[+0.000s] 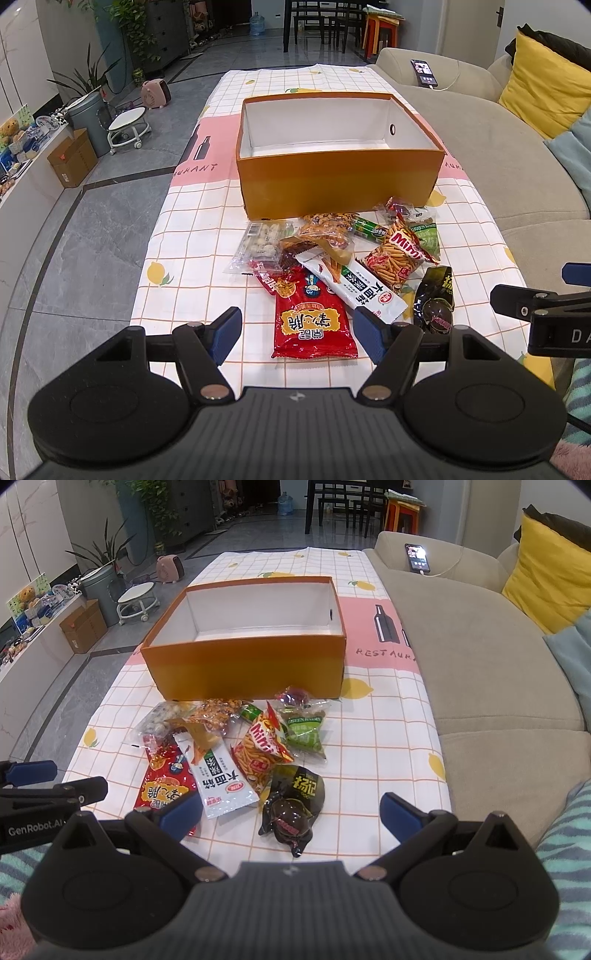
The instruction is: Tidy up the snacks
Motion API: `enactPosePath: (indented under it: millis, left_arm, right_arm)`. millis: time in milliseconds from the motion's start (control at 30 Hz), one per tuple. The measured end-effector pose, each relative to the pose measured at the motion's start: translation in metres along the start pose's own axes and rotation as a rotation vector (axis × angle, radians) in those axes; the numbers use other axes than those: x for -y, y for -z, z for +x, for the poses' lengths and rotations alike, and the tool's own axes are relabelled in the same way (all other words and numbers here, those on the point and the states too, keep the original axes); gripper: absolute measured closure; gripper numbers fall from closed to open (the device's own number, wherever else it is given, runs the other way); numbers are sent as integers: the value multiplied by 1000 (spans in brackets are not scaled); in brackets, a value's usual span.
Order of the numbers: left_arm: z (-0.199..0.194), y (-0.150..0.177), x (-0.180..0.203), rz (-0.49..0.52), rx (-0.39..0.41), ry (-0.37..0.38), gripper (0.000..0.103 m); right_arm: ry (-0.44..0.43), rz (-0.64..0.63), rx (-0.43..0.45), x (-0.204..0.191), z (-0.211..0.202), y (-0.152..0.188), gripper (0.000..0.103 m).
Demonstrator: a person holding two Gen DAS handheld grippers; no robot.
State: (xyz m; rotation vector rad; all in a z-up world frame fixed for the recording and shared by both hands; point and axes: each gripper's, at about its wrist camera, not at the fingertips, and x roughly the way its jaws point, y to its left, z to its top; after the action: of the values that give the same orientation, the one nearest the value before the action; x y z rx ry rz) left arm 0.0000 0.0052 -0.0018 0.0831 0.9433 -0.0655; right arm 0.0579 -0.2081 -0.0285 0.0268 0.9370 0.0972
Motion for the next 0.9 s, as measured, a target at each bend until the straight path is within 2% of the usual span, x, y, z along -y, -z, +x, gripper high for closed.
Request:
enactPosePath:
  millis: [667, 767, 867, 900]
  left_arm:
    - [4, 0, -4, -11, -8, 20, 22]
    - [7, -1, -4, 9, -13, 43, 35]
    - [9, -2, -4, 5, -3, 56, 40]
    - [11, -3, -4, -3, -5, 66, 44]
  right_arm:
    - [-1, -4, 8, 0, 1, -1, 4]
    - [-1, -5, 29, 2, 3, -5, 4]
    - [-14, -12, 31, 2, 8, -8, 5]
    - [-12, -16, 33, 2, 11, -8, 10]
